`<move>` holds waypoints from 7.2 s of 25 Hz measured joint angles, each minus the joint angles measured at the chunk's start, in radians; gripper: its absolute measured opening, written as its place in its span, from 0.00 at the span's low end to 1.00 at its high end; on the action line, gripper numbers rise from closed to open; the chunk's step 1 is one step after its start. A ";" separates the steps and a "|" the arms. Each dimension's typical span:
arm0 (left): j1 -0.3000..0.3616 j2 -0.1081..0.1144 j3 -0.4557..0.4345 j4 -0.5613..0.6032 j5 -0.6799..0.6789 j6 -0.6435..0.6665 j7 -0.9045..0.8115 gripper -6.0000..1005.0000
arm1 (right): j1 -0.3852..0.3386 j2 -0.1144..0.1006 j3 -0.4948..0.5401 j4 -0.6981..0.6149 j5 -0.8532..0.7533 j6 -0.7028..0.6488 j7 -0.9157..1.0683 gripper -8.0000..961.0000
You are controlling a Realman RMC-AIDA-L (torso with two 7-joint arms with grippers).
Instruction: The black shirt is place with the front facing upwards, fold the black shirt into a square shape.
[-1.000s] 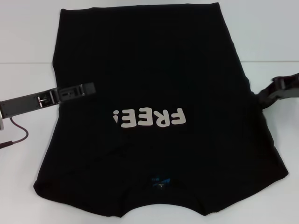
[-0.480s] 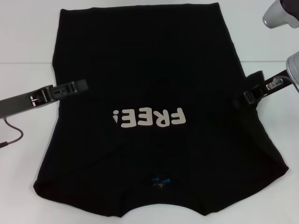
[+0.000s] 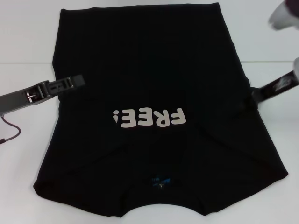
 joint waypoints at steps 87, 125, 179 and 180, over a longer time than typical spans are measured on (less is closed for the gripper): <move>0.035 0.053 -0.050 0.049 0.432 0.105 -0.412 0.04 | -0.249 -0.172 0.270 0.098 0.111 -0.331 0.048 0.69; -0.005 0.077 -0.050 -0.023 0.429 0.042 -0.430 0.05 | -0.218 -0.028 0.234 0.112 0.013 -0.141 -0.016 0.63; 0.071 0.051 -0.039 0.098 0.501 0.375 -0.399 0.06 | -0.337 -0.014 0.244 -0.042 0.019 -0.489 0.024 0.07; 0.071 0.050 -0.038 0.098 0.502 0.378 -0.399 0.07 | -0.341 -0.014 0.244 -0.040 0.020 -0.491 0.024 0.07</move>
